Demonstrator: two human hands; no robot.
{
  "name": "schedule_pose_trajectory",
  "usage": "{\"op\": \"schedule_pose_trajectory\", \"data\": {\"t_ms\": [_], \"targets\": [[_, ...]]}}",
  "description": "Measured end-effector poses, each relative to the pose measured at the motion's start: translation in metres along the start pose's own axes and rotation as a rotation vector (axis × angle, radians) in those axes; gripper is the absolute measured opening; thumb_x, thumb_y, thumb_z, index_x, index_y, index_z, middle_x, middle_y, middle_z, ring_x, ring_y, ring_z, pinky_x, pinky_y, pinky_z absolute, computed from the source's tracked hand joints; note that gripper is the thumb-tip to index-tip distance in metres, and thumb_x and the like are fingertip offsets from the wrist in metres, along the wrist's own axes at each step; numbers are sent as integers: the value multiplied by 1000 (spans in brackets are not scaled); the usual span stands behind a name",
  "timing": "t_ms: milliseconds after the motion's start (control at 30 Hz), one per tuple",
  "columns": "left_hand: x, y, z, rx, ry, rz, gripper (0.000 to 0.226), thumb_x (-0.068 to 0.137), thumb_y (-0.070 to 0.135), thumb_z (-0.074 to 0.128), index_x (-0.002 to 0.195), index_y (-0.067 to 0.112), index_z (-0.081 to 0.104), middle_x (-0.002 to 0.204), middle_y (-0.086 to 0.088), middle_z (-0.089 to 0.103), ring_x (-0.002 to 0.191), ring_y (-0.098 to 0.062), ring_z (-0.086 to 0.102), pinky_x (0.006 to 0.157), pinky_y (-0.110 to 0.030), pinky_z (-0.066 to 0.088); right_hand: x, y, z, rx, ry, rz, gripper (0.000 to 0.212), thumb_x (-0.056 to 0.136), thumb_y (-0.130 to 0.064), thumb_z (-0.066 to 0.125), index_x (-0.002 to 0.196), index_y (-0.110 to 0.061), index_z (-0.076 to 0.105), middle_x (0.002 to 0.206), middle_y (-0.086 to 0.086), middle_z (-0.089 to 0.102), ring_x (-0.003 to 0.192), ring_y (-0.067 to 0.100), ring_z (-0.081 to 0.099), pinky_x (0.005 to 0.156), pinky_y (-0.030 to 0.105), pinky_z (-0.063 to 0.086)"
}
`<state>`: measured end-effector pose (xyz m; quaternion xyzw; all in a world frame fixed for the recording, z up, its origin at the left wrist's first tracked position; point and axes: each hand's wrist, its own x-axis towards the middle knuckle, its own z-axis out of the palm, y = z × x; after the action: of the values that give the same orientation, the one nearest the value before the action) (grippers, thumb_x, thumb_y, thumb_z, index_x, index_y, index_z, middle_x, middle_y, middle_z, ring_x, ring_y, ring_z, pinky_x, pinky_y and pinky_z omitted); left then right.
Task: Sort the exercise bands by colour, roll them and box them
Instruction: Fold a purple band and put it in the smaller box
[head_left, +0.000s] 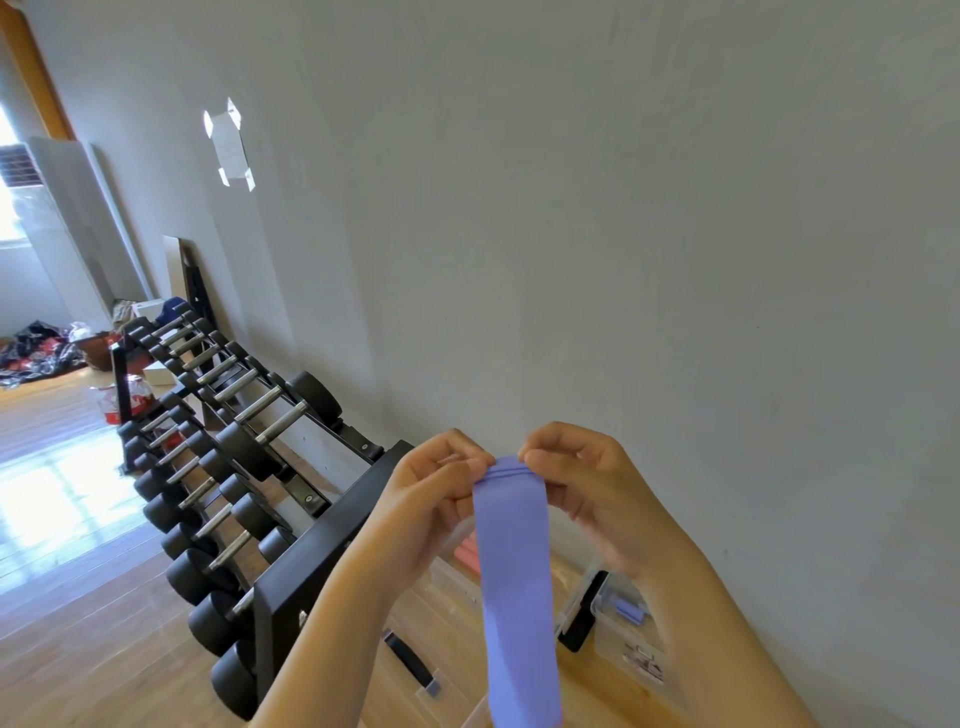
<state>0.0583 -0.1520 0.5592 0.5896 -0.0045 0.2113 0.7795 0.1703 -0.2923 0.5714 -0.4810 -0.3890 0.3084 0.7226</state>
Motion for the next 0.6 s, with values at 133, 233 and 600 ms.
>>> {"op": "schedule_pose_trajectory", "data": {"t_ms": [133,233,600], "targets": [[5,0,-5,443,153,117,19,87,-1,67,94,16,70,81,-24,69,72,-28,66,73,-39,55,2,1,-3,-321,125,-41,19,86,5,63,87,-13,70,76,8,71,72,14,67,67,21,54],[8,-1,-6,641,176,188,20,89,-4,62,98,12,68,78,-11,72,68,-22,67,71,-34,56,4,3,-5,-474,158,-58,21,87,0,65,92,-20,71,84,4,74,80,14,70,72,22,54],[1,-9,-5,42,38,2,11,87,10,58,90,10,68,88,-20,70,73,-28,69,65,-31,56,-3,2,-6,-161,18,35,15,93,0,57,90,-11,66,84,14,72,76,22,69,68,26,55]]}}
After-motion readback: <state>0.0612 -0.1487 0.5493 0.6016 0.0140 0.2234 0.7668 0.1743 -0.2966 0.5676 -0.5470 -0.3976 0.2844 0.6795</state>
